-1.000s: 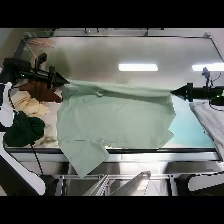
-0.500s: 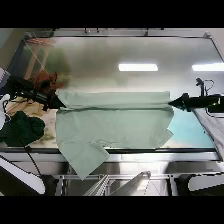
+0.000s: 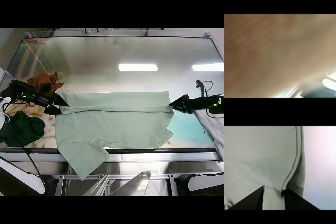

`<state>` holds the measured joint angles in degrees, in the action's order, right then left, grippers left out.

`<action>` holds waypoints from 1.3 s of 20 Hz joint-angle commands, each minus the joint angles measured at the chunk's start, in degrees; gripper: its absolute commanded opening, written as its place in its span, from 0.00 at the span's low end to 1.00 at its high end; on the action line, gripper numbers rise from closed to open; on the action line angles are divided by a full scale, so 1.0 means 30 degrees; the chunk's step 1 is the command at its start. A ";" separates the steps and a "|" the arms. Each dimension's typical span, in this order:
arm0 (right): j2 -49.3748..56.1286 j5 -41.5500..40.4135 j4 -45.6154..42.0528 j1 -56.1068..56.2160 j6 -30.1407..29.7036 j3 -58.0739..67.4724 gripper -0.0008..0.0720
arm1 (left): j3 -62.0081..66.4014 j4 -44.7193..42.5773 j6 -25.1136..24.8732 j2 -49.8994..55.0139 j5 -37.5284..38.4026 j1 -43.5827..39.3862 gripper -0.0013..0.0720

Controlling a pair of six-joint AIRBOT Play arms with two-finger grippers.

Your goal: Fold the shirts.

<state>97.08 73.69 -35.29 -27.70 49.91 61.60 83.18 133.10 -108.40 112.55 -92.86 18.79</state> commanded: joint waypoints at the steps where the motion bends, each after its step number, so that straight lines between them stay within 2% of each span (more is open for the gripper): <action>1: -0.1020 0.1115 -0.2616 -0.0597 0.2011 0.0386 0.42 | 0.1020 0.0189 -0.0087 0.0000 -0.2040 -0.0015 0.99; 3: -0.2506 0.1989 -0.5071 -0.1399 0.3279 0.0342 0.42 | 0.1894 0.0197 -0.0073 -0.0299 -0.3330 -0.0022 0.99; 7: -0.5158 0.3439 -0.8313 -0.2244 0.4379 -0.2149 0.42 | 0.1100 0.0146 -0.1304 -0.2849 -0.2390 0.0262 0.99; 10: -0.5792 0.2404 -0.7847 -0.1872 0.4284 -0.5552 0.42 | -0.0714 0.0131 -0.2098 -0.4852 -0.2018 0.0896 0.98; 14: -0.5792 0.0168 -0.5982 -0.1064 0.3126 -0.8466 0.42 | -0.3825 0.0138 -0.2623 -0.7322 -0.1486 0.2608 0.98; 21: -0.5785 -0.2557 -0.4473 0.0911 0.2783 -0.9049 0.41 | -0.8524 0.0131 -0.2907 -1.0105 0.0459 0.5362 0.98; 22: -0.5785 -0.2652 -0.4415 0.1027 0.2674 -0.9049 0.18 | -0.9063 0.0131 -0.2907 -1.0316 0.0539 0.5603 0.98; 23: -0.5792 -0.2630 -0.4364 0.1056 0.2484 -0.9049 0.04 | -0.9522 0.0109 -0.2907 -1.0418 0.0539 0.5756 0.98; 25: -0.6025 -0.2106 -0.4583 0.1035 0.2681 -0.9041 0.04 | -1.0411 -0.0066 -0.2900 -1.0455 0.0546 0.5865 0.98; 26: -0.6543 -0.1836 -0.5311 0.0918 0.3606 -0.9041 0.03 | -1.0936 -0.0058 -0.2900 -1.0455 0.0561 0.5858 0.98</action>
<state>79.07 67.61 -49.23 -25.12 58.11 34.57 54.50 133.38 -117.10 81.97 -91.83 35.44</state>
